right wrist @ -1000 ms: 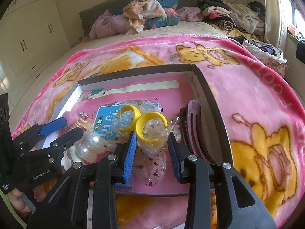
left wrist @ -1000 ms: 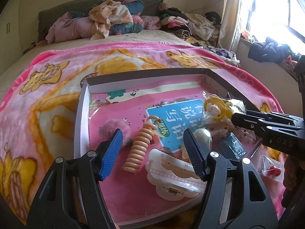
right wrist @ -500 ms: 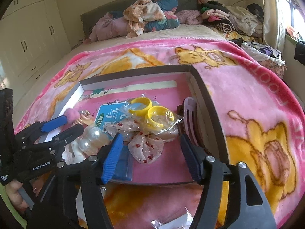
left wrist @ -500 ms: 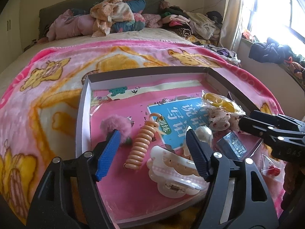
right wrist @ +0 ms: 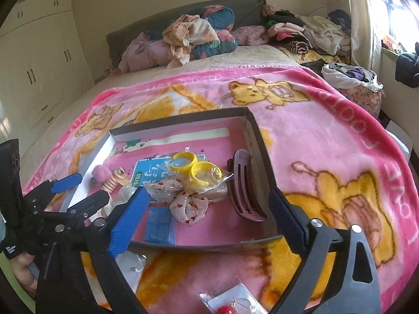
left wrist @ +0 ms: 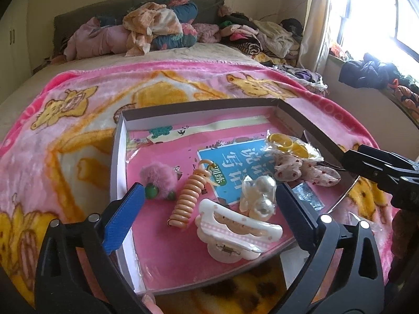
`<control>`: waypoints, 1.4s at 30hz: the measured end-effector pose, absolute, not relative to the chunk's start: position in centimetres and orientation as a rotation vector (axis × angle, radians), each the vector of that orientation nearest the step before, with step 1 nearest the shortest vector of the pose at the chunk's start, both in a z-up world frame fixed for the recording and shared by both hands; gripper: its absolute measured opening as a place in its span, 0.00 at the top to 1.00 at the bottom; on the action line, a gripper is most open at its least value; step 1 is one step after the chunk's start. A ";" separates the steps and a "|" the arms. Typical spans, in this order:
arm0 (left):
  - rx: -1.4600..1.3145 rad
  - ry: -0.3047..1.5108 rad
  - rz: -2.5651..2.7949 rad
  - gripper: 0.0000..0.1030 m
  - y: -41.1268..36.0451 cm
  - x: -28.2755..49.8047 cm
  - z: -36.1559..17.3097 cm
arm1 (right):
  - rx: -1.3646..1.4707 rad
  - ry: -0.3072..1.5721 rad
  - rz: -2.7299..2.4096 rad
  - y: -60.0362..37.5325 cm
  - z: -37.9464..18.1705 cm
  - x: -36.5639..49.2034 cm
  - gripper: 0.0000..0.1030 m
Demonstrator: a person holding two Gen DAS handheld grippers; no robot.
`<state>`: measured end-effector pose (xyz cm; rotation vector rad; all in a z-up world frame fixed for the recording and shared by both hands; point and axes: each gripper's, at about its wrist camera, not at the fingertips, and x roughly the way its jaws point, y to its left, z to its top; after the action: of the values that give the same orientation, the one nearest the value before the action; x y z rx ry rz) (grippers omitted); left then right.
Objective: Organize jewelry
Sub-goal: 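Withdraw both tools from the box toward the earring cards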
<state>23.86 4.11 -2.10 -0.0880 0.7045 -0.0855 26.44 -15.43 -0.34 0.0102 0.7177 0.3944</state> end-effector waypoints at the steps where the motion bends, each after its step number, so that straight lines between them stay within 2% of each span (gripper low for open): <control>1: -0.089 0.702 -0.087 0.11 4.1 23.7 -1.9 | 0.010 0.714 0.395 -15.5 -0.2 26.3 0.10; 24: -0.078 0.657 -0.131 0.11 2.0 19.5 0.4 | 0.029 0.650 0.389 -17.8 1.2 20.8 0.08; 42: -0.015 0.701 -0.216 0.11 -2.5 16.2 -1.4 | 0.018 0.668 0.341 -22.1 -0.4 17.1 0.08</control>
<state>16.19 -2.55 -1.40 -0.0149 0.7008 -0.2158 17.06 -22.12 -0.37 0.0176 0.6681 0.3412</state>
